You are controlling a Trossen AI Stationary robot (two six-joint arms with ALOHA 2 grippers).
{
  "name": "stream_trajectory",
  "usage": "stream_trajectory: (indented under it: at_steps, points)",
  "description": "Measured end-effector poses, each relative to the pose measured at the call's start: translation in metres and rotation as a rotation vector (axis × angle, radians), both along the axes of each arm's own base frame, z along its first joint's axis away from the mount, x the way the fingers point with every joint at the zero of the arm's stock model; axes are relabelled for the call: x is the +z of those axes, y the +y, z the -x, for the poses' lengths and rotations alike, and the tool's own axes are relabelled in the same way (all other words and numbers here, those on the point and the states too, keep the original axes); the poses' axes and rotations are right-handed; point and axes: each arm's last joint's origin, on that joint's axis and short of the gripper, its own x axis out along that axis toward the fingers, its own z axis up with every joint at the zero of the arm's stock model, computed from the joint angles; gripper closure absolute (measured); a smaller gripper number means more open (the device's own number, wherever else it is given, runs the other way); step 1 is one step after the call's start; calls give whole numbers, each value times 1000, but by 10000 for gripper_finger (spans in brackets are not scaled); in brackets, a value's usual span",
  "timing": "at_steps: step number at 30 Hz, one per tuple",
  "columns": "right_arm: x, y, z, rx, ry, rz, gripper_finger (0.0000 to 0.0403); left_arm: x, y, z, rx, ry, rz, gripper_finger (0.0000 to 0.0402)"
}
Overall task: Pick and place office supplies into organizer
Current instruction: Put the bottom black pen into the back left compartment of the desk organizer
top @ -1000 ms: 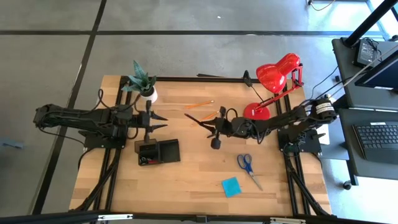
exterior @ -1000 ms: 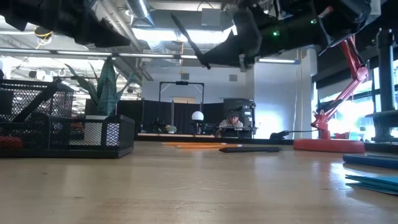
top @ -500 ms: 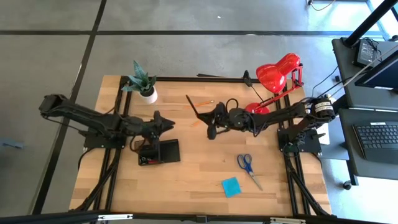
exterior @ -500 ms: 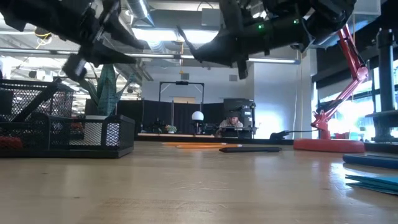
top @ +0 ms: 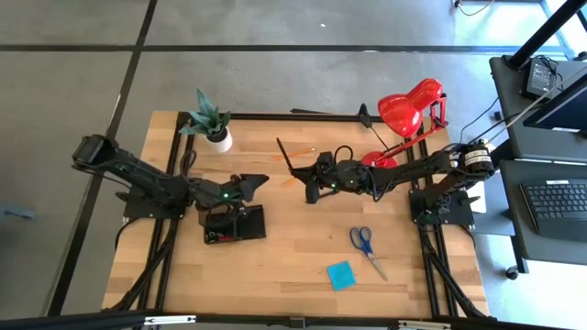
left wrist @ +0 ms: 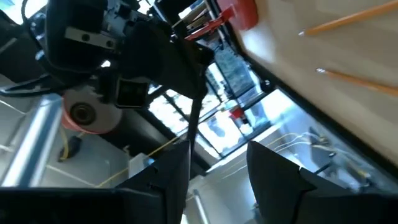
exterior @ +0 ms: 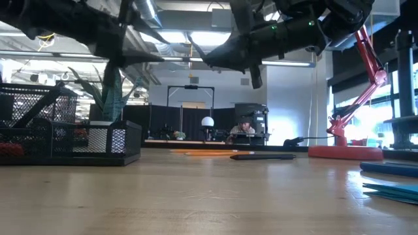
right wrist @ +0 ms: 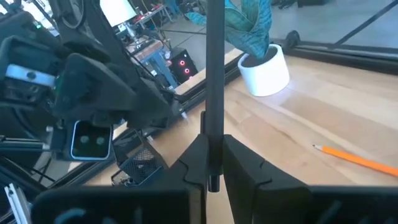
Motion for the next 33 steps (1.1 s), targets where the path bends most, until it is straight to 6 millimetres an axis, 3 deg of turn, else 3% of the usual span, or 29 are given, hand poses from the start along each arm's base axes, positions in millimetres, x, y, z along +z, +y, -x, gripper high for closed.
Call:
stream_trajectory:
  at_steps: [8,18,33]
  points:
    - [0,1,0,0,-6,-14,364,1,5,-19,43,46,-92,249]
    - [0,4,0,9,2,-12,364,19,11,-43,28,-19,-104,249]
    - [-1,14,0,42,19,16,364,10,20,-65,56,50,-148,262]
